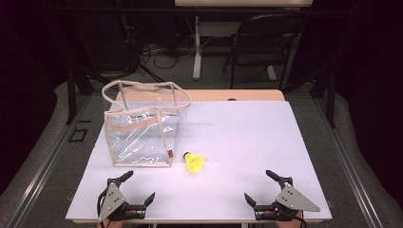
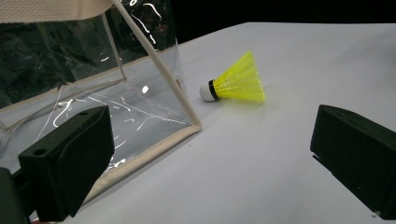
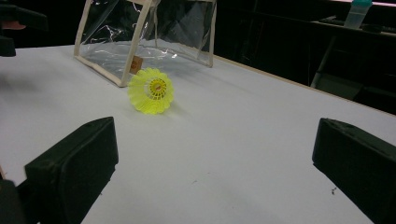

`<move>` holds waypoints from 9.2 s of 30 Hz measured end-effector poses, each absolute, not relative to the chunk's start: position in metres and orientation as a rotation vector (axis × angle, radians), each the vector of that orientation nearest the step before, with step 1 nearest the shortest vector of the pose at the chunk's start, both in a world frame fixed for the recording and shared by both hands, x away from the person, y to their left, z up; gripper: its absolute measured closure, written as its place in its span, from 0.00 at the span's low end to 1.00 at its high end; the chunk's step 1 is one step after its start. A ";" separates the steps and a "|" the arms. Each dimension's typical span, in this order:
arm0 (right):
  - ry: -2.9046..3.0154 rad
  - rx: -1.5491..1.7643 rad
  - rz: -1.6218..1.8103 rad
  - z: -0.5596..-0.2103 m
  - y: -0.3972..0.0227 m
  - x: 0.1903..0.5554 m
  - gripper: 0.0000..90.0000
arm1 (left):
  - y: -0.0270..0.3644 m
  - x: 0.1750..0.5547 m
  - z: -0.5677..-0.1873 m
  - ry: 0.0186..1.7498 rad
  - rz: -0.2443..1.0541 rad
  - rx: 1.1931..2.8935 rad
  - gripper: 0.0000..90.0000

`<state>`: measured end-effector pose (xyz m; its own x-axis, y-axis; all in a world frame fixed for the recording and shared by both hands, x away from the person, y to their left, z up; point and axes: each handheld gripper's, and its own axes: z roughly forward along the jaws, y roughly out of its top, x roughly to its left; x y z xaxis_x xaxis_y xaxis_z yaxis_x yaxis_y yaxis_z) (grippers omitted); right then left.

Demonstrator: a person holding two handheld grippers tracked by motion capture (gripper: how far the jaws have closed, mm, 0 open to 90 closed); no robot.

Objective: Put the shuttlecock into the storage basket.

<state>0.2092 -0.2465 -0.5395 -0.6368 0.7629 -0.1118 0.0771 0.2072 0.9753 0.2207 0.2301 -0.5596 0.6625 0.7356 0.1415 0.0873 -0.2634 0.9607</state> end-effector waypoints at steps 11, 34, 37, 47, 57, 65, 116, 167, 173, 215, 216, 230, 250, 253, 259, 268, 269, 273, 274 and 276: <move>1.897 0.778 1.470 -0.541 -0.246 0.211 0.00 | 0.228 0.223 -0.560 0.665 0.712 1.752 0.00; 1.990 0.817 1.420 -0.543 -0.233 0.225 0.00 | 0.229 0.223 -0.561 0.664 0.706 1.755 0.00; 2.010 0.816 1.415 -0.543 -0.229 0.228 0.00 | 0.229 0.222 -0.560 0.663 0.710 1.755 0.00; 2.061 0.818 1.392 -0.543 -0.220 0.238 0.00 | 0.230 0.222 -0.560 0.666 0.718 1.756 0.00; 2.114 0.813 1.388 -0.543 -0.210 0.248 0.00 | 0.231 0.221 -0.561 0.668 0.714 1.753 0.00; 2.161 0.801 1.382 -0.542 -0.201 0.257 0.00 | 0.230 0.221 -0.561 0.667 0.716 1.759 0.00; 2.348 0.734 1.390 -0.536 -0.133 0.321 0.00 | 0.233 0.221 -0.561 0.667 0.716 1.763 0.00; 2.436 0.709 1.141 -0.548 -0.090 0.356 0.59 | 0.234 0.220 -0.560 0.662 0.715 1.759 0.00; 2.429 0.725 1.135 -0.549 -0.087 0.356 0.68 | 0.234 0.221 -0.560 0.663 0.715 1.759 0.00; 2.408 0.725 1.112 -0.548 -0.086 0.354 0.99 | 0.234 0.220 -0.560 0.663 0.718 1.764 0.00; 2.407 0.720 1.119 -0.548 -0.086 0.354 0.99 | 0.234 0.220 -0.560 0.662 0.718 1.764 0.00; 2.423 0.675 1.187 -0.541 -0.095 0.356 0.99 | 0.235 0.220 -0.560 0.660 0.719 1.765 0.00; 2.428 0.635 1.209 -0.528 -0.101 0.354 0.99 | 0.234 0.219 -0.560 0.659 0.716 1.766 0.00; 2.425 0.635 1.211 -0.526 -0.102 0.353 0.99 | 0.234 0.219 -0.560 0.658 0.715 1.766 0.00; 2.417 0.634 1.223 -0.522 -0.104 0.352 0.99 | 0.234 0.219 -0.560 0.660 0.715 1.765 0.00; 2.404 0.635 1.229 -0.516 -0.106 0.351 0.99 | 0.234 0.220 -0.560 0.660 0.713 1.763 0.00; 2.402 0.638 1.230 -0.516 -0.106 0.351 0.99 | 0.234 0.220 -0.561 0.661 0.712 1.762 0.00; 2.392 0.639 1.234 -0.512 -0.107 0.350 0.99 | 0.234 0.220 -0.561 0.661 0.711 1.765 0.00; 2.388 0.641 1.238 -0.512 -0.107 0.350 0.99 | 0.234 0.220 -0.561 0.661 0.712 1.766 0.00; 2.383 0.642 1.240 -0.511 -0.108 0.350 0.99 | 0.234 0.220 -0.560 0.661 0.712 1.764 0.00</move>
